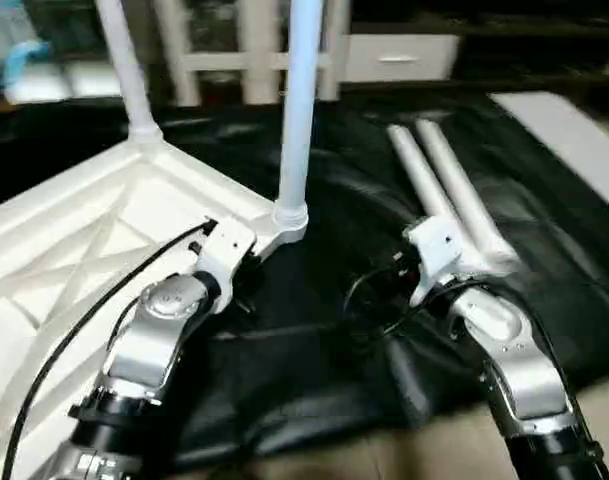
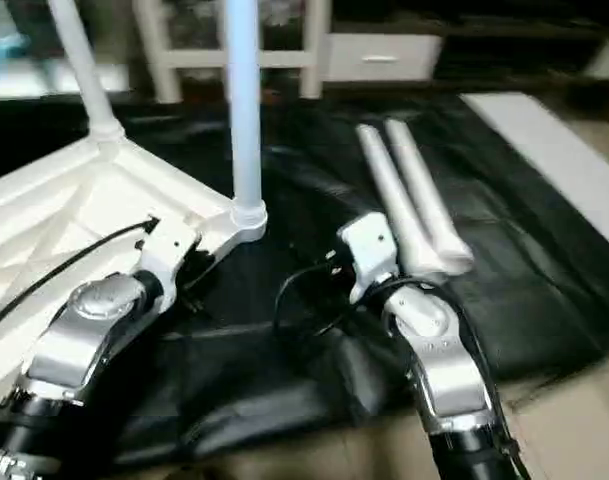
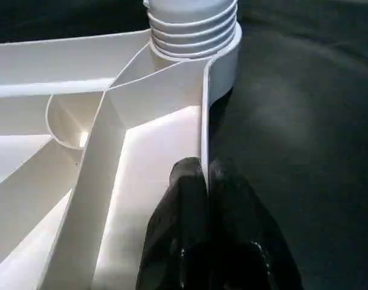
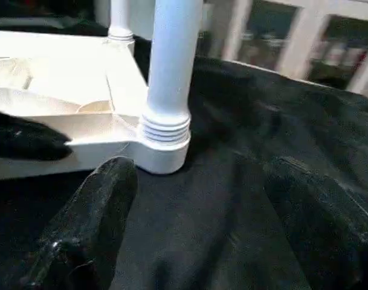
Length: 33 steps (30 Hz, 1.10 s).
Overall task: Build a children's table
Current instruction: Rotate leg to tighten
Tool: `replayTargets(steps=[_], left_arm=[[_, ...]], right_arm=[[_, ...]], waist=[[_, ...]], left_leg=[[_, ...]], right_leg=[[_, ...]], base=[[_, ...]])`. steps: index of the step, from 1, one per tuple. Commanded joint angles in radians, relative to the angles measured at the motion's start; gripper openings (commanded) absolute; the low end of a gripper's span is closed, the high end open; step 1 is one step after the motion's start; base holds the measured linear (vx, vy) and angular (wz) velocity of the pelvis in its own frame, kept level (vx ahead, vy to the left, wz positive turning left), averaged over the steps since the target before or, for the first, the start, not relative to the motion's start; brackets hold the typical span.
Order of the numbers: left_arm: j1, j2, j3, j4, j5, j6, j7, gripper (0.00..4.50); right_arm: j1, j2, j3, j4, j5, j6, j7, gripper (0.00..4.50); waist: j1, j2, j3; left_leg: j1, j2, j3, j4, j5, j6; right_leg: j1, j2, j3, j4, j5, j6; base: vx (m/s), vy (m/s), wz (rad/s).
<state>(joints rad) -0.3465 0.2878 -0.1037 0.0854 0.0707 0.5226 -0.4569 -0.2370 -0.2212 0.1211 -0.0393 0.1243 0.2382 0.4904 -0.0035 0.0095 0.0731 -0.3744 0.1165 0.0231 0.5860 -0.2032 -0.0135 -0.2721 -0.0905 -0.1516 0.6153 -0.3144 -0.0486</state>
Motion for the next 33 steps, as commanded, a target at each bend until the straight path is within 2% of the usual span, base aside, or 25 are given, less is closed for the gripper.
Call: replayTargets(steps=[1, 2, 3, 4, 5, 6, 7, 8, 9, 10, 11, 12, 13, 14, 15, 16, 17, 18, 20, 21, 22, 23, 24, 28, 33], left_arm=[[-0.018, -0.008, 0.016, -0.068, -0.017, -0.055, 0.016, 0.0], [-0.018, -0.007, 0.016, -0.068, -0.019, -0.054, 0.017, 0.0], [-0.018, -0.006, 0.014, -0.067, -0.021, -0.056, 0.016, 0.0], [-0.018, -0.005, 0.013, -0.068, -0.022, -0.056, 0.015, 0.0], [-0.018, -0.005, 0.012, -0.069, -0.023, -0.056, 0.014, 0.0], [-0.017, -0.005, 0.011, -0.069, -0.023, -0.056, 0.014, 0.0], [-0.017, -0.005, 0.009, -0.069, -0.024, -0.059, 0.009, 0.0], [-0.015, 0.001, -0.001, -0.069, -0.025, -0.065, -0.008, 0.0], [-0.011, 0.004, -0.006, -0.069, -0.028, -0.07, -0.019, 0.0], [-0.009, 0.005, -0.008, -0.069, -0.03, -0.073, -0.026, 0.0], [-0.004, 0.012, -0.013, -0.067, -0.029, -0.086, -0.036, 0.0], [-0.003, 0.015, -0.015, -0.066, -0.028, -0.09, -0.038, 0.0], [0.0, 0.021, -0.018, -0.063, -0.031, -0.098, -0.053, 0.0], [0.005, 0.029, -0.022, -0.06, -0.035, -0.108, -0.072, 0.0], [0.007, 0.033, -0.024, -0.058, -0.034, -0.113, -0.079, 0.0], [0.016, 0.048, -0.033, -0.062, -0.046, -0.136, -0.116, 0.0], [0.023, 0.058, -0.039, -0.065, -0.057, -0.151, -0.139, 0.0], [0.036, 0.076, -0.048, -0.078, -0.08, -0.16, -0.186, 0.0], [0.042, 0.089, -0.055, -0.084, -0.089, -0.179, -0.215, 0.0], [0.045, 0.095, -0.059, -0.086, -0.094, -0.187, -0.229, 0.0], [0.051, 0.115, -0.074, -0.09, -0.103, -0.21, -0.267, 0.0], [0.057, 0.124, -0.083, -0.096, -0.112, -0.222, -0.293, 0.0], [0.06, 0.129, -0.088, -0.099, -0.116, -0.231, -0.312, 0.0], [0.074, 0.15, -0.127, -0.124, -0.123, -0.246, -0.391, 0.0], [0.077, 0.157, -0.158, -0.128, -0.138, -0.278, -0.439, 0.0]], right_arm=[[0.004, -0.018, -0.013, -0.023, 0.001, 0.014, 0.003, 3.68], [0.003, -0.02, -0.013, -0.023, -0.003, 0.014, 0.002, 3.68], [0.003, -0.02, -0.013, -0.023, -0.005, 0.015, 0.001, 3.68], [0.003, -0.02, -0.014, -0.022, -0.005, 0.014, 0.0, 3.68], [0.003, -0.021, -0.016, -0.022, -0.006, 0.011, -0.002, 3.68], [0.003, -0.021, -0.017, -0.022, -0.007, 0.008, -0.003, 3.68], [0.003, -0.017, -0.027, -0.019, 0.003, 0.015, -0.007, 3.68], [0.004, -0.018, -0.037, -0.015, 0.011, 0.018, -0.008, 3.68], [0.007, -0.022, -0.039, -0.015, 0.013, 0.018, -0.007, 3.68], [0.009, -0.025, -0.039, -0.015, 0.013, 0.016, -0.006, 3.68], [0.013, -0.029, -0.04, -0.02, 0.018, 0.017, -0.001, 3.68], [0.015, -0.03, -0.04, -0.021, 0.02, 0.018, 0.0, 3.68], [0.018, -0.035, -0.039, -0.027, 0.028, 0.019, 0.014, 3.68], [0.021, -0.042, -0.037, -0.035, 0.038, 0.019, 0.029, 3.68], [0.022, -0.045, -0.036, -0.038, 0.041, 0.017, 0.034, 3.68], [0.023, -0.051, -0.041, -0.044, 0.047, 0.018, 0.042, 3.68], [0.024, -0.053, -0.045, -0.047, 0.051, 0.02, 0.046, 3.68], [0.024, -0.061, -0.056, -0.047, 0.057, 0.014, 0.059, 3.68], [0.023, -0.072, -0.07, -0.045, 0.068, 0.011, 0.072, 3.68], [0.022, -0.078, -0.076, -0.043, 0.074, 0.008, 0.081, 3.68], [0.022, -0.095, -0.089, -0.039, 0.087, -0.001, 0.106, 3.68], [0.023, -0.112, -0.091, -0.035, 0.09, -0.015, 0.129, 3.68], [0.024, -0.125, -0.09, -0.033, 0.093, -0.024, 0.144, 3.68], [0.041, -0.194, -0.096, -0.038, 0.147, -0.018, 0.259, 3.68], [0.048, -0.246, -0.097, -0.019, 0.161, 0.002, 0.335, 3.68]], waist=[[-0.051, 0.018, -0.095], [-0.057, 0.001, -0.088], [-0.041, -0.034, -0.084], [-0.018, -0.075, -0.081], [0.033, -0.08, -0.072], [0.041, -0.088, -0.073], [0.058, -0.069, -0.072], [0.06, -0.061, -0.075], [0.068, -0.022, -0.092], [0.06, 0.02, -0.109], [-0.009, 0.053, -0.12], [0.0, 0.029, -0.123], [-0.007, 0.028, -0.129], [0.003, 0.004, -0.118], [0.014, -0.042, -0.115], [0.015, -0.061, -0.107], [0.034, -0.051, -0.107], [0.037, -0.031, -0.104], [0.032, -0.016, -0.086], [0.031, -0.011, -0.081], [0.027, -0.007, -0.072], [0.022, -0.01, -0.069], [0.019, -0.009, -0.067], [0.028, -0.016, -0.066], [0.041, -0.029, -0.072]], left_leg=[[0.215, 0.124, -0.193, -0.065, 0.137, 0.672], [0.192, 0.105, -0.213, -0.068, 0.214, 0.675], [0.114, 0.008, -0.188, -0.049, 0.168, 0.483], [0.006, -0.072, -0.124, -0.013, 0.045, 0.362], [-0.099, -0.071, 0.002, 0.155, -0.159, 0.284], [-0.105, -0.052, 0.034, 0.163, -0.101, 0.154], [-0.099, -0.042, 0.05, 0.125, -0.03, 0.108], [-0.099, -0.024, 0.049, 0.102, 0.016, 0.105], [-0.094, 0.009, 0.049, 0.029, 0.19, 0.139], [-0.037, 0.054, 0.024, 0.004, 0.351, 0.185], [0.16, 0.179, -0.118, 0.037, 0.833, 0.432], [0.196, 0.217, -0.162, 0.083, 1.432, 0.47], [0.191, 0.186, -0.159, 0.095, 1.588, 0.41], [0.106, 0.062, -0.094, 0.071, 1.535, 0.265], [0.061, -0.024, -0.037, 0.071, 1.114, 0.178], [0.016, -0.044, -0.008, 0.072, 0.856, 0.183], [-0.012, -0.03, 0.023, 0.05, 0.458, 0.185], [-0.026, 0.009, 0.022, 0.016, 0.257, 0.153], [-0.006, 0.035, 0.034, -0.011, 0.048, 0.101], [0.001, 0.042, 0.035, -0.019, -0.029, 0.093], [0.007, 0.058, 0.045, -0.036, -0.205, 0.066], [0.004, 0.062, 0.05, -0.042, -0.278, 0.051], [0.011, 0.077, 0.063, -0.058, -0.425, -0.019], [0.021, 0.086, 0.095, -0.06, -0.466, -0.055], [0.017, 0.091, 0.123, -0.058, -0.368, -0.038]], right_leg=[[-0.129, 0.035, 0.048, 0.078, -0.168, 0.02], [-0.152, 0.011, 0.107, 0.09, -0.135, 0.083], [-0.091, -0.035, 0.201, -0.003, -0.024, 0.114], [0.012, -0.063, 0.249, -0.057, 0.043, 0.186], [0.118, -0.177, 0.287, -0.128, 0.126, 0.273], [0.126, -0.098, 0.274, -0.094, 0.276, 0.194], [0.142, -0.066, 0.248, -0.077, 0.458, 0.097], [0.141, -0.062, 0.235, -0.068, 0.526, 0.056], [0.147, -0.007, 0.178, -0.02, 0.684, 0.046], [0.11, 0.025, 0.129, 0.039, 0.733, 0.083], [-0.13, 0.032, 0.097, 0.127, 0.281, 0.129], [-0.189, -0.033, 0.161, 0.114, 0.169, 0.153], [-0.203, -0.039, 0.175, 0.108, 0.236, 0.186], [-0.157, -0.005, 0.174, 0.042, 0.405, 0.191], [-0.145, -0.013, 0.188, -0.032, 0.572, 0.132], [-0.116, -0.034, 0.192, -0.02, 0.642, 0.095], [-0.077, -0.068, 0.193, -0.026, 0.649, 0.021], [-0.055, -0.081, 0.175, -0.023, 0.536, -0.057], [-0.073, -0.046, 0.15, -0.033, 0.277, -0.163], [-0.079, -0.041, 0.145, -0.035, 0.198, -0.185], [-0.086, -0.036, 0.142, -0.046, 0.054, -0.197], [-0.085, -0.039, 0.142, -0.051, -0.002, -0.19], [-0.091, -0.041, 0.141, -0.062, -0.119, -0.148], [-0.108, -0.048, 0.151, -0.079, -0.2, -0.096], [-0.11, -0.051, 0.154, -0.084, -0.216, -0.077]], base=[[0.158, -0.087, 0.49], [0.158, -0.087, 0.49], [0.074, -0.13, 0.46], [0.093, -0.099, 0.72], [0.093, -0.099, 0.72], [0.172, -0.049, 0.54], [0.183, -0.029, 0.15], [0.183, -0.029, 0.15], [0.107, 0.0, 0.07], [0.062, 0.013, -0.01], [0.062, 0.013, -0.01], [0.069, 0.03, -0.11], [-0.088, 0.102, -0.29], [-0.088, 0.102, -0.29], [-0.229, 0.134, -0.13], [-0.154, 0.107, 0.23], [-0.154, 0.107, 0.23], [-0.061, 0.055, 0.16], [-0.057, 0.01, 0.03], [-0.073, 0.011, 0.11], [-0.087, 0.012, 0.09], [-0.087, 0.012, 0.09], [-0.088, 0.01, 0.06], [-0.073, -0.002, 0.09], [-0.011, -0.002, 0.02]])
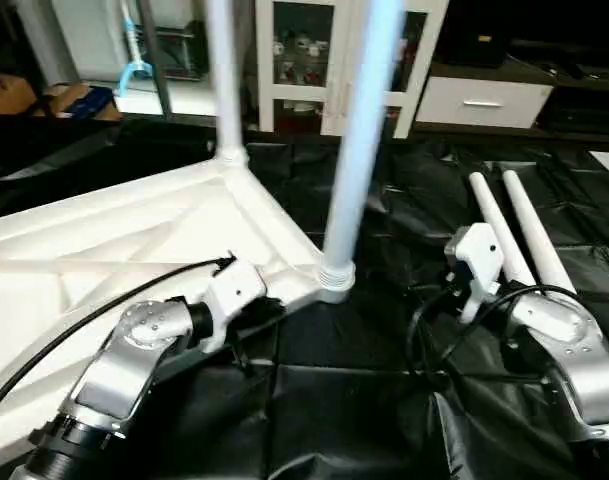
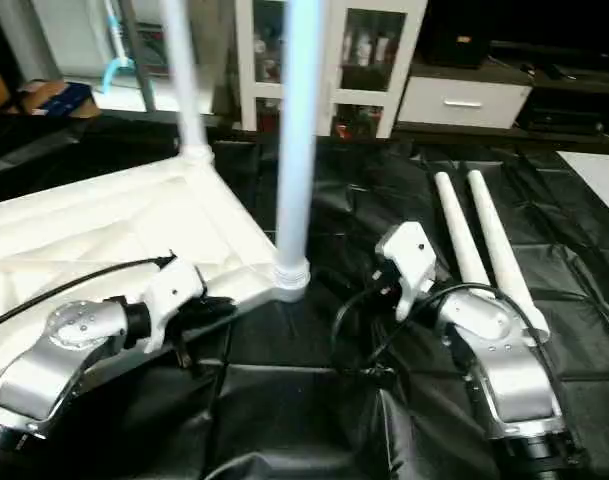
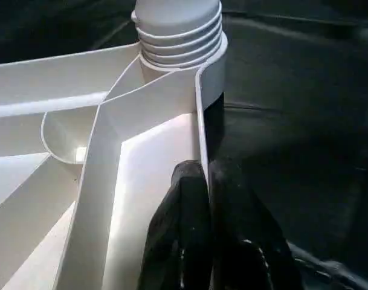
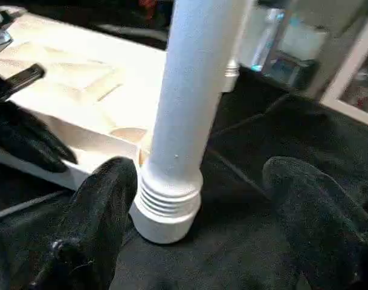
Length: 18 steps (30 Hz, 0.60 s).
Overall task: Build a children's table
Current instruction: Rotate leg to tighten
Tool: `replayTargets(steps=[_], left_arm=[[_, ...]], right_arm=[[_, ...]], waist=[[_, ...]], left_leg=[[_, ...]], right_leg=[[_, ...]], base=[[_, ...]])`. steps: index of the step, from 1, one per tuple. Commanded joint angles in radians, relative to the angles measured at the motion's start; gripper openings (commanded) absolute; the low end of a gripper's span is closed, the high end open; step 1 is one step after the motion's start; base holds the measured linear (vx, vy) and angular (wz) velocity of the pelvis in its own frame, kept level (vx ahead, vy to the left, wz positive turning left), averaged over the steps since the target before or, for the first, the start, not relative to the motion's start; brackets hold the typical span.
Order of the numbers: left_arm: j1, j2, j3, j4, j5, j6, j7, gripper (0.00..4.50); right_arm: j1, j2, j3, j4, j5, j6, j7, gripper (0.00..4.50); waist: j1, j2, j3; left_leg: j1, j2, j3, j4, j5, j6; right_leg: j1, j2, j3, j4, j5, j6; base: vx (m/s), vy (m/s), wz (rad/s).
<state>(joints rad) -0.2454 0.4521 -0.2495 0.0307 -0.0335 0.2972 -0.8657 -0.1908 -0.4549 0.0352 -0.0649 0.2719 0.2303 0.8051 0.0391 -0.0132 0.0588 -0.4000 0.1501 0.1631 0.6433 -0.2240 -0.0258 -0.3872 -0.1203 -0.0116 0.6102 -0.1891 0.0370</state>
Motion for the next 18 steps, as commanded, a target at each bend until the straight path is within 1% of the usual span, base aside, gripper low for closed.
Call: replayTargets(steps=[1, 2, 3, 5, 6, 8, 9, 10, 11, 12, 13, 15, 16, 18], left_arm=[[-0.022, -0.008, -0.018, -0.077, -0.045, -0.058, -0.046, 0.0], [-0.022, -0.008, -0.018, -0.077, -0.045, -0.058, -0.046, 0.0], [-0.019, -0.009, -0.027, -0.083, -0.053, -0.067, -0.063, 0.0], [-0.016, -0.009, -0.048, -0.096, -0.063, -0.075, -0.1, 0.0], [-0.015, -0.009, -0.064, -0.104, -0.067, -0.082, -0.126, 0.0], [-0.015, -0.009, -0.065, -0.104, -0.068, -0.083, -0.128, 0.0], [-0.015, -0.01, -0.076, -0.117, -0.078, -0.075, -0.147, 0.0], [-0.017, -0.011, -0.084, -0.125, -0.084, -0.074, -0.161, 0.0], [-0.017, -0.011, -0.084, -0.125, -0.084, -0.074, -0.161, 0.0], [-0.02, -0.012, -0.091, -0.13, -0.089, -0.07, -0.17, 0.0], [-0.023, -0.011, -0.095, -0.133, -0.091, -0.07, -0.178, 0.0], [-0.025, -0.009, -0.097, -0.133, -0.092, -0.072, -0.182, 0.0], [-0.025, -0.009, -0.097, -0.133, -0.092, -0.072, -0.183, 0.0], [-0.029, -0.004, -0.101, -0.132, -0.094, -0.071, -0.196, 0.0]], right_arm=[[0.006, -0.027, -0.005, 0.009, 0.024, 0.015, 0.048, 3.68], [0.006, -0.027, -0.005, 0.009, 0.024, 0.015, 0.048, 3.68], [0.011, -0.044, 0.0, 0.014, 0.034, 0.02, 0.082, 3.68], [0.016, -0.077, 0.01, 0.031, 0.057, 0.028, 0.147, 3.68], [0.013, -0.094, 0.017, 0.056, 0.052, 0.016, 0.178, 3.68], [0.013, -0.095, 0.018, 0.058, 0.051, 0.015, 0.179, 3.68], [0.004, -0.103, 0.024, 0.086, 0.038, 0.0, 0.191, 3.68], [-0.006, -0.108, 0.031, 0.111, 0.024, -0.015, 0.2, 3.68], [-0.006, -0.108, 0.031, 0.111, 0.024, -0.015, 0.2, 3.68], [-0.014, -0.114, 0.038, 0.13, 0.014, -0.027, 0.211, 3.68], [-0.022, -0.116, 0.042, 0.143, 0.012, -0.031, 0.222, 3.68], [-0.026, -0.117, 0.044, 0.148, 0.012, -0.031, 0.23, 3.68], [-0.026, -0.118, 0.044, 0.148, 0.013, -0.031, 0.232, 3.68], [-0.038, -0.124, 0.05, 0.156, 0.036, -0.028, 0.284, 3.68]], waist=[[-0.001, -0.007, -0.058], [0.0, -0.009, -0.058], [0.002, -0.007, -0.058], [0.004, -0.006, -0.059], [0.006, -0.006, -0.059], [0.008, -0.006, -0.06], [0.008, -0.01, -0.06], [0.011, -0.007, -0.06], [0.01, -0.009, -0.059], [0.012, -0.009, -0.061], [0.012, -0.011, -0.061], [0.011, -0.011, -0.062], [0.011, -0.012, -0.062], [0.011, -0.013, -0.063]], left_leg=[[0.042, 0.058, -0.015, -0.116, -0.334, -0.021], [0.042, 0.059, -0.012, -0.116, -0.325, -0.017], [0.043, 0.063, -0.006, -0.118, -0.322, -0.016], [0.041, 0.064, -0.007, -0.121, -0.344, -0.019], [0.04, 0.065, -0.007, -0.123, -0.366, -0.022], [0.039, 0.065, -0.008, -0.124, -0.368, -0.025], [0.036, 0.065, -0.007, -0.124, -0.354, -0.021], [0.036, 0.065, -0.006, -0.124, -0.347, -0.02], [0.035, 0.065, -0.005, -0.125, -0.341, -0.018], [0.036, 0.065, -0.004, -0.123, -0.335, -0.015], [0.033, 0.065, -0.003, -0.123, -0.318, -0.008], [0.028, 0.065, -0.003, -0.122, -0.29, 0.005], [0.028, 0.065, -0.003, -0.122, -0.281, 0.008], [0.027, 0.065, -0.001, -0.118, -0.25, 0.028]], right_leg=[[0.005, -0.022, 0.015, -0.079, -0.341, -0.162], [0.005, -0.022, 0.014, -0.079, -0.342, -0.162], [0.002, -0.021, 0.013, -0.08, -0.35, -0.162], [0.004, -0.021, 0.011, -0.079, -0.354, -0.159], [0.003, -0.02, 0.011, -0.08, -0.356, -0.158], [0.001, -0.02, 0.011, -0.079, -0.349, -0.16], [0.002, -0.019, 0.011, -0.077, -0.33, -0.162], [0.001, -0.02, 0.011, -0.077, -0.323, -0.165], [0.002, -0.019, 0.01, -0.077, -0.315, -0.169], [0.002, -0.019, 0.01, -0.075, -0.305, -0.174], [0.005, -0.02, 0.01, -0.073, -0.287, -0.178], [0.009, -0.02, 0.01, -0.069, -0.262, -0.181], [0.01, -0.02, 0.01, -0.069, -0.253, -0.183], [0.012, -0.02, 0.01, -0.066, -0.224, -0.194]], base=[[0.0, 0.0, 0.0], [0.0, 0.0, 0.0], [0.0, 0.0, 0.0], [0.0, 0.0, 0.0], [0.0, 0.0, 0.0], [0.0, 0.0, 0.0], [0.0, 0.0, 0.0], [0.0, 0.0, 0.0], [0.0, 0.0, 0.0], [0.0, 0.0, 0.0], [0.0, 0.0, 0.0], [0.0, 0.0, 0.0], [0.0, 0.0, 0.0], [0.0, 0.0, 0.0]])
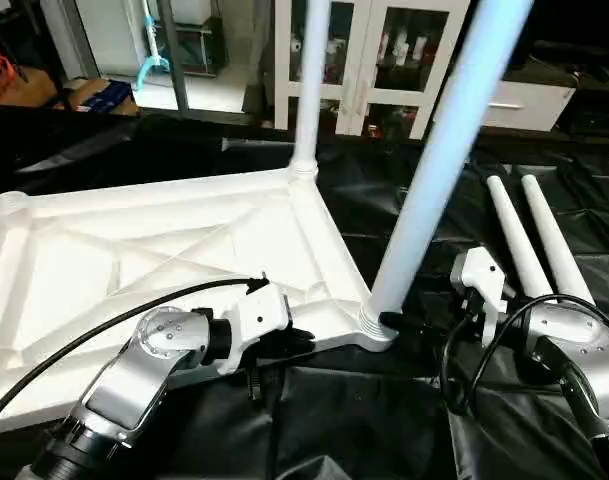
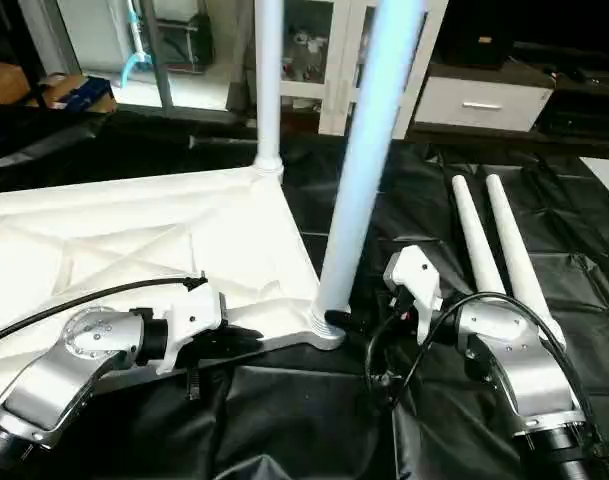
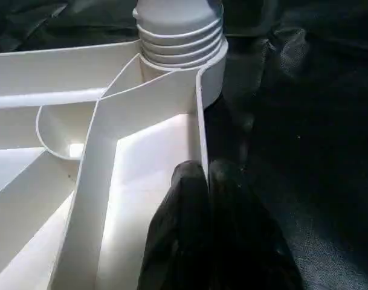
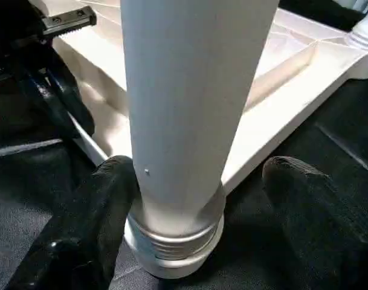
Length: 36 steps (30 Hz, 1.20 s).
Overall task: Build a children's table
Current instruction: Rotate leg to tighten
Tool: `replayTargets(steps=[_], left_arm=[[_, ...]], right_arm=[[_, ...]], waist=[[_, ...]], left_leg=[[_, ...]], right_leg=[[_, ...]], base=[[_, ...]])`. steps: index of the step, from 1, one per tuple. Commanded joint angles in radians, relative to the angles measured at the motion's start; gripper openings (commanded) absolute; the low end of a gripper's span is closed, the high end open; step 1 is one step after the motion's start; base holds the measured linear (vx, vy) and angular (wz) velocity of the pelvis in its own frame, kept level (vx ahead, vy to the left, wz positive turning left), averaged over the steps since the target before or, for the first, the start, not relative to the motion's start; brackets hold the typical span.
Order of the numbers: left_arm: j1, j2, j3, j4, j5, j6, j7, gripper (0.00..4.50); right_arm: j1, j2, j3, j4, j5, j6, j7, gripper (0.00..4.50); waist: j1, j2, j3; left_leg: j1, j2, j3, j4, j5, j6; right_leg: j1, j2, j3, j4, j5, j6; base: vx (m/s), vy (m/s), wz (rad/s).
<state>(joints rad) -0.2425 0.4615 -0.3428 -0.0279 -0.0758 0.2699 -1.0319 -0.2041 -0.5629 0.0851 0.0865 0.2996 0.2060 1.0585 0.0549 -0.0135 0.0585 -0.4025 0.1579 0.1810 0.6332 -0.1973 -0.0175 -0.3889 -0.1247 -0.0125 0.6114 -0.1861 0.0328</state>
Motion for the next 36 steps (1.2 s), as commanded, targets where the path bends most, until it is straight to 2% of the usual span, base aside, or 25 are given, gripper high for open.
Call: replayTargets(steps=[1, 3, 6, 9, 10, 14, 16, 19, 21, 27, 29, 30, 31, 32, 33, 34, 36], left_arm=[[-0.032, -0.014, -0.008, -0.073, -0.052, -0.044, -0.03, 0.0], [-0.033, -0.013, -0.008, -0.072, -0.05, -0.046, -0.034, 0.0], [-0.034, -0.011, -0.008, -0.07, -0.049, -0.046, -0.04, 0.0], [-0.033, -0.007, -0.008, -0.07, -0.048, -0.044, -0.046, 0.0], [-0.032, -0.006, -0.008, -0.069, -0.048, -0.045, -0.047, 0.0], [-0.032, -0.002, -0.007, -0.067, -0.048, -0.046, -0.05, 0.0], [-0.033, 0.0, -0.007, -0.065, -0.047, -0.046, -0.052, 0.0], [-0.034, 0.001, -0.007, -0.064, -0.047, -0.046, -0.052, 0.0], [-0.035, 0.004, -0.007, -0.063, -0.045, -0.046, -0.054, 0.0], [-0.035, 0.021, -0.028, -0.052, -0.008, -0.042, -0.051, 0.0], [-0.035, 0.026, -0.045, -0.044, 0.028, -0.033, -0.031, 0.0], [-0.049, 0.015, -0.066, -0.023, 0.091, -0.011, 0.027, 0.0], [-0.049, 0.015, -0.066, -0.023, 0.091, -0.011, 0.027, 0.0], [-0.057, 0.005, -0.074, -0.014, 0.117, 0.01, 0.056, 0.0], [-0.071, -0.022, -0.081, 0.0, 0.148, 0.054, 0.108, 0.0], [-0.076, -0.032, -0.083, 0.005, 0.155, 0.068, 0.124, 0.0], [-0.094, -0.06, -0.094, 0.019, 0.176, 0.108, 0.166, 0.0]], right_arm=[[-0.025, -0.016, 0.0, 0.005, 0.009, -0.004, 0.031, 3.43], [-0.028, -0.017, 0.001, 0.007, 0.016, -0.005, 0.045, 3.43], [-0.034, -0.019, 0.0, 0.014, 0.03, -0.01, 0.07, 3.06], [-0.043, -0.018, -0.009, 0.027, 0.05, -0.023, 0.096, 2.95], [-0.045, -0.017, -0.011, 0.029, 0.055, -0.025, 0.101, 2.73], [-0.045, -0.012, -0.017, 0.031, 0.068, -0.025, 0.123, 2.43], [-0.043, -0.011, -0.019, 0.031, 0.075, -0.02, 0.133, 2.13], [-0.043, -0.009, -0.02, 0.032, 0.079, -0.017, 0.138, 2.08], [-0.038, -0.006, -0.019, 0.033, 0.085, -0.013, 0.144, 1.9], [-0.023, 0.019, -0.015, 0.046, 0.084, -0.008, 0.106, 1.87], [-0.025, 0.053, -0.017, 0.063, 0.064, -0.013, 0.044, 1.87], [-0.036, 0.1, -0.009, 0.091, 0.012, -0.025, -0.061, 1.87], [-0.036, 0.1, -0.009, 0.091, 0.012, -0.025, -0.061, 1.87], [-0.042, 0.119, -0.003, 0.103, -0.013, -0.028, -0.104, 1.87], [-0.06, 0.156, 0.011, 0.132, -0.07, -0.028, -0.201, 1.86], [-0.066, 0.17, 0.014, 0.142, -0.085, -0.02, -0.234, 1.86], [-0.089, 0.215, 0.027, 0.175, -0.133, -0.005, -0.335, 1.86]], waist=[[-0.005, -0.012, -0.064], [-0.004, -0.011, -0.065], [-0.004, -0.01, -0.066], [-0.003, -0.01, -0.066], [-0.003, -0.011, -0.065], [-0.002, -0.01, -0.063], [-0.002, -0.007, -0.061], [-0.002, -0.009, -0.061], [-0.002, -0.006, -0.062], [-0.002, -0.005, -0.064], [-0.005, -0.004, -0.063], [-0.009, -0.004, -0.063], [-0.009, -0.004, -0.063], [-0.011, -0.007, -0.064], [-0.014, -0.008, -0.063], [-0.018, -0.009, -0.062], [-0.027, -0.006, -0.063]], left_leg=[[0.03, 0.058, -0.018, -0.106, -0.257, 0.029], [0.03, 0.058, -0.017, -0.104, -0.224, 0.044], [0.03, 0.059, -0.015, -0.101, -0.186, 0.063], [0.03, 0.059, -0.012, -0.1, -0.184, 0.068], [0.031, 0.06, -0.011, -0.101, -0.19, 0.067], [0.035, 0.064, -0.006, -0.104, -0.236, 0.051], [0.036, 0.065, -0.006, -0.107, -0.261, 0.03], [0.037, 0.065, -0.005, -0.109, -0.273, 0.019], [0.037, 0.065, -0.005, -0.109, -0.273, 0.014], [0.036, 0.064, -0.005, -0.109, -0.264, 0.012], [0.036, 0.064, -0.005, -0.111, -0.269, 0.007], [0.035, 0.065, -0.005, -0.112, -0.273, -0.005], [0.035, 0.063, -0.005, -0.113, -0.283, -0.013], [0.035, 0.063, -0.008, -0.114, -0.309, -0.03], [0.036, 0.064, -0.007, -0.116, -0.324, -0.047], [0.037, 0.063, -0.007, -0.116, -0.334, -0.054], [0.034, 0.059, -0.013, -0.118, -0.378, -0.083]], right_leg=[[0.014, -0.015, 0.011, -0.065, -0.206, -0.199], [0.016, -0.013, 0.01, -0.061, -0.165, -0.213], [0.019, -0.012, 0.008, -0.055, -0.117, -0.233], [0.021, -0.012, 0.008, -0.055, -0.11, -0.243], [0.021, -0.013, 0.009, -0.056, -0.117, -0.243], [0.016, -0.014, 0.01, -0.062, -0.176, -0.236], [0.013, -0.012, 0.01, -0.064, -0.207, -0.221], [0.012, -0.013, 0.011, -0.065, -0.217, -0.214], [0.012, -0.013, 0.011, -0.065, -0.213, -0.211], [0.012, -0.012, 0.01, -0.063, -0.197, -0.214], [0.01, -0.01, 0.01, -0.064, -0.201, -0.213], [0.007, -0.011, 0.011, -0.065, -0.212, -0.209], [0.007, -0.011, 0.01, -0.067, -0.228, -0.202], [0.009, -0.013, 0.009, -0.068, -0.267, -0.19], [0.005, -0.012, 0.01, -0.07, -0.287, -0.179], [0.002, -0.011, 0.01, -0.07, -0.298, -0.177], [0.001, -0.011, 0.009, -0.076, -0.358, -0.152]], base=[[0.0, 0.0, 0.0], [0.0, 0.0, 0.0], [0.0, 0.0, 0.0], [0.0, 0.0, 0.0], [0.0, 0.0, 0.0], [0.0, 0.0, 0.0], [0.0, 0.0, 0.0], [0.0, 0.0, 0.0], [0.0, 0.0, 0.0], [0.0, 0.0, 0.0], [0.0, 0.0, 0.0], [0.0, 0.0, 0.0], [0.0, 0.0, 0.0], [0.0, 0.0, 0.0], [0.0, 0.0, 0.0], [0.0, 0.0, 0.0], [0.0, 0.0, 0.0]])
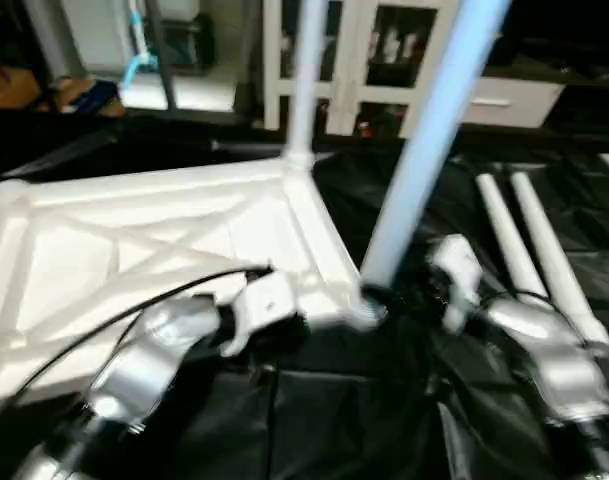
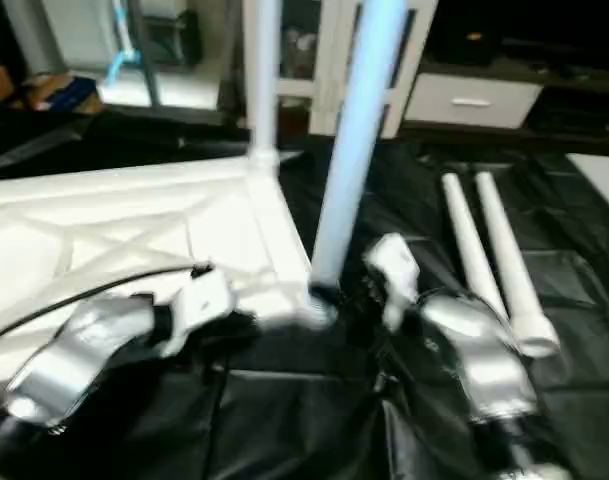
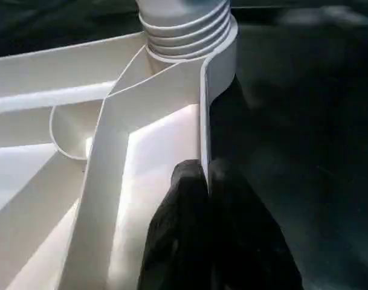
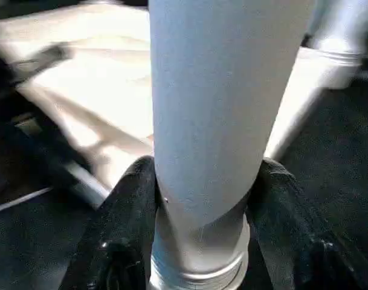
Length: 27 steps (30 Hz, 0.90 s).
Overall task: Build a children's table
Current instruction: Rotate leg to tighten
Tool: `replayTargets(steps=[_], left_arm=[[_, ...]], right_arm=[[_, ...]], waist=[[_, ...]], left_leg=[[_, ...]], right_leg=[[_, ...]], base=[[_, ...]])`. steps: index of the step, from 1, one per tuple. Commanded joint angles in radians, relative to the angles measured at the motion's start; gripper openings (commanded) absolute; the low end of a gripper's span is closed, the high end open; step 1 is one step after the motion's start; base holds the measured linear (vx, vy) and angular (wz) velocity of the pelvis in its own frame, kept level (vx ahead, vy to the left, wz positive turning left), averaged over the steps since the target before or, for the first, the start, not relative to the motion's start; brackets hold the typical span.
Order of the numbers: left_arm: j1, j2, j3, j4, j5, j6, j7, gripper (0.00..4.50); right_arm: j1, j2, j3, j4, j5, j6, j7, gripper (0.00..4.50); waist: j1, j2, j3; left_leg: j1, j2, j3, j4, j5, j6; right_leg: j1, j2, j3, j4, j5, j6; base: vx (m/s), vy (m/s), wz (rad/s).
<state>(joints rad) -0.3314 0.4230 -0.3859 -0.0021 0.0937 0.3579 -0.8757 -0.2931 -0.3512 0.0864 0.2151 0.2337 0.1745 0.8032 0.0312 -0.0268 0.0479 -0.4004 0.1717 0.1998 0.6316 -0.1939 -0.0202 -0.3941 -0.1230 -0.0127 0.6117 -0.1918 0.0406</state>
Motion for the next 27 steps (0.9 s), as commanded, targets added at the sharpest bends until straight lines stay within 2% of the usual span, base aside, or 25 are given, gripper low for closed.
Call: replayTargets(steps=[1, 3, 4, 5, 6, 8, 10, 11, 12, 14, 15, 16, 17, 18, 20, 21, 23, 25, 26, 27], left_arm=[[-0.013, -0.031, -0.056, -0.002, 0.018, 0.033, 0.026, 0.0], [-0.049, -0.094, -0.065, 0.025, 0.05, 0.107, 0.1, 0.0], [-0.055, -0.108, -0.066, 0.03, 0.055, 0.122, 0.114, 0.0], [-0.077, -0.16, -0.07, 0.043, 0.072, 0.184, 0.155, 0.0], [-0.087, -0.182, -0.072, 0.052, 0.081, 0.203, 0.175, 0.0], [-0.1, -0.209, -0.074, 0.065, 0.094, 0.226, 0.2, 0.0], [-0.104, -0.217, -0.074, 0.068, 0.098, 0.235, 0.207, 0.0], [-0.112, -0.226, -0.075, 0.074, 0.1, 0.244, 0.216, 0.0], [-0.114, -0.223, -0.071, 0.076, 0.099, 0.243, 0.215, 0.0], [-0.115, -0.216, -0.064, 0.08, 0.098, 0.237, 0.214, 0.0], [-0.112, -0.201, -0.057, 0.084, 0.1, 0.228, 0.208, 0.0], [-0.112, -0.201, -0.057, 0.084, 0.1, 0.228, 0.208, 0.0], [-0.11, -0.194, -0.055, 0.085, 0.103, 0.223, 0.206, 0.0], [-0.099, -0.17, -0.05, 0.083, 0.102, 0.197, 0.191, 0.0], [-0.088, -0.151, -0.049, 0.078, 0.096, 0.178, 0.172, 0.0], [-0.079, -0.138, -0.049, 0.073, 0.09, 0.169, 0.156, 0.0], [-0.065, -0.107, -0.053, 0.069, 0.079, 0.105, 0.121, 0.0], [-0.042, -0.054, -0.054, 0.058, 0.066, 0.028, 0.067, 0.0], [-0.03, -0.03, -0.054, 0.049, 0.049, -0.007, 0.03, 0.0], [-0.025, -0.022, -0.055, 0.045, 0.043, -0.02, 0.016, 0.0]], right_arm=[[-0.01, 0.021, 0.031, 0.06, -0.084, 0.029, -0.116, 1.86], [-0.063, 0.114, 0.032, 0.128, -0.124, 0.06, -0.277, 1.86], [-0.074, 0.131, 0.032, 0.142, -0.131, 0.064, -0.306, 1.86], [-0.124, 0.204, 0.016, 0.209, -0.176, 0.073, -0.483, 1.86], [-0.148, 0.239, 0.008, 0.24, -0.179, 0.081, -0.541, 1.86], [-0.181, 0.286, -0.008, 0.286, -0.186, 0.081, -0.629, 1.86], [-0.19, 0.3, -0.014, 0.3, -0.191, 0.077, -0.657, 1.86], [-0.215, 0.333, -0.008, 0.332, -0.191, 0.05, -0.664, 1.86], [-0.222, 0.346, -0.006, 0.333, -0.183, 0.037, -0.647, 1.86], [-0.224, 0.353, -0.003, 0.325, -0.17, 0.013, -0.612, 1.86], [-0.219, 0.351, 0.004, 0.301, -0.156, -0.024, -0.55, 1.86], [-0.219, 0.351, 0.004, 0.301, -0.156, -0.024, -0.55, 1.86], [-0.215, 0.345, 0.009, 0.291, -0.149, -0.041, -0.524, 2.21], [-0.188, 0.314, 0.02, 0.233, -0.124, -0.069, -0.451, 2.42], [-0.165, 0.286, 0.025, 0.189, -0.109, -0.079, -0.402, 2.56], [-0.149, 0.267, 0.027, 0.161, -0.103, -0.086, -0.374, 2.58], [-0.117, 0.227, 0.027, 0.099, -0.088, -0.075, -0.326, 2.74], [-0.06, 0.145, 0.02, -0.01, -0.024, -0.037, -0.192, 2.9], [-0.041, 0.109, 0.014, -0.044, -0.005, -0.03, -0.142, 2.9], [-0.034, 0.095, 0.011, -0.055, 0.001, -0.028, -0.124, 3.03]], waist=[[-0.005, 0.006, -0.053], [-0.015, 0.004, -0.055], [-0.017, 0.001, -0.056], [-0.022, 0.002, -0.054], [-0.031, 0.004, -0.054], [-0.039, 0.004, -0.056], [-0.042, 0.006, -0.056], [-0.043, 0.005, -0.055], [-0.045, 0.002, -0.055], [-0.047, 0.005, -0.054], [-0.047, 0.004, -0.055], [-0.048, 0.004, -0.054], [-0.047, 0.003, -0.055], [-0.045, 0.003, -0.056], [-0.039, 0.004, -0.057], [-0.033, 0.003, -0.059], [-0.027, 0.003, -0.06], [-0.018, 0.001, -0.06], [-0.01, 0.001, -0.062], [-0.006, 0.002, -0.061]], left_leg=[[0.03, 0.045, -0.034, -0.118, -0.395, -0.085], [0.03, 0.042, -0.04, -0.12, -0.441, -0.105], [0.03, 0.042, -0.04, -0.12, -0.445, -0.107], [0.029, 0.042, -0.04, -0.121, -0.448, -0.113], [0.032, 0.038, -0.041, -0.119, -0.468, -0.123], [0.029, 0.039, -0.049, -0.121, -0.501, -0.124], [0.035, 0.038, -0.049, -0.12, -0.531, -0.121], [0.037, 0.039, -0.048, -0.119, -0.548, -0.115], [0.037, 0.038, -0.047, -0.119, -0.552, -0.11], [0.034, 0.039, -0.048, -0.12, -0.557, -0.104], [0.034, 0.039, -0.047, -0.12, -0.556, -0.101], [0.033, 0.039, -0.047, -0.12, -0.554, -0.099], [0.033, 0.04, -0.047, -0.12, -0.546, -0.094], [0.032, 0.041, -0.045, -0.119, -0.527, -0.087], [0.029, 0.042, -0.041, -0.119, -0.482, -0.074], [0.028, 0.043, -0.038, -0.118, -0.45, -0.062], [0.026, 0.044, -0.033, -0.118, -0.405, -0.044], [0.026, 0.043, -0.03, -0.116, -0.366, -0.028], [0.033, 0.047, -0.027, -0.112, -0.34, -0.01], [0.032, 0.047, -0.024, -0.112, -0.302, 0.008]], right_leg=[[0.007, -0.014, 0.008, -0.078, -0.361, -0.151], [0.004, -0.012, 0.005, -0.081, -0.391, -0.133], [0.002, -0.012, 0.006, -0.081, -0.39, -0.132], [-0.002, -0.012, 0.006, -0.083, -0.391, -0.132], [-0.009, -0.01, 0.005, -0.086, -0.415, -0.133], [-0.002, -0.012, -0.001, -0.088, -0.433, -0.118], [-0.01, -0.009, -0.001, -0.093, -0.425, -0.112], [-0.013, -0.008, -0.001, -0.095, -0.416, -0.112], [-0.014, -0.007, 0.0, -0.096, -0.413, -0.115], [-0.013, -0.008, 0.0, -0.097, -0.41, -0.116], [-0.012, -0.008, 0.0, -0.096, -0.401, -0.118], [-0.011, -0.008, 0.0, -0.096, -0.399, -0.118], [-0.01, -0.008, 0.001, -0.095, -0.39, -0.121], [-0.009, -0.009, 0.003, -0.094, -0.368, -0.126], [-0.006, -0.007, 0.006, -0.089, -0.307, -0.14], [0.0, -0.007, 0.007, -0.084, -0.268, -0.147], [0.002, -0.005, 0.009, -0.081, -0.227, -0.156], [0.007, -0.006, 0.01, -0.079, -0.197, -0.163], [0.006, -0.006, 0.013, -0.078, -0.16, -0.166], [0.007, -0.004, 0.014, -0.073, -0.117, -0.179]], base=[[0.0, 0.0, 0.0], [0.0, 0.0, 0.0], [0.0, 0.0, 0.0], [0.0, 0.0, 0.0], [0.0, 0.0, 0.0], [0.0, 0.0, 0.0], [0.0, 0.0, 0.0], [0.0, 0.0, 0.0], [0.0, 0.0, 0.0], [0.0, 0.0, 0.0], [0.0, 0.0, 0.0], [0.0, 0.0, 0.0], [0.0, 0.0, 0.0], [0.0, 0.0, 0.0], [0.0, 0.0, 0.0], [0.0, 0.0, 0.0], [0.0, 0.0, 0.0], [0.0, 0.0, 0.0], [0.0, 0.0, 0.0], [0.057, -0.024, 0.07]])
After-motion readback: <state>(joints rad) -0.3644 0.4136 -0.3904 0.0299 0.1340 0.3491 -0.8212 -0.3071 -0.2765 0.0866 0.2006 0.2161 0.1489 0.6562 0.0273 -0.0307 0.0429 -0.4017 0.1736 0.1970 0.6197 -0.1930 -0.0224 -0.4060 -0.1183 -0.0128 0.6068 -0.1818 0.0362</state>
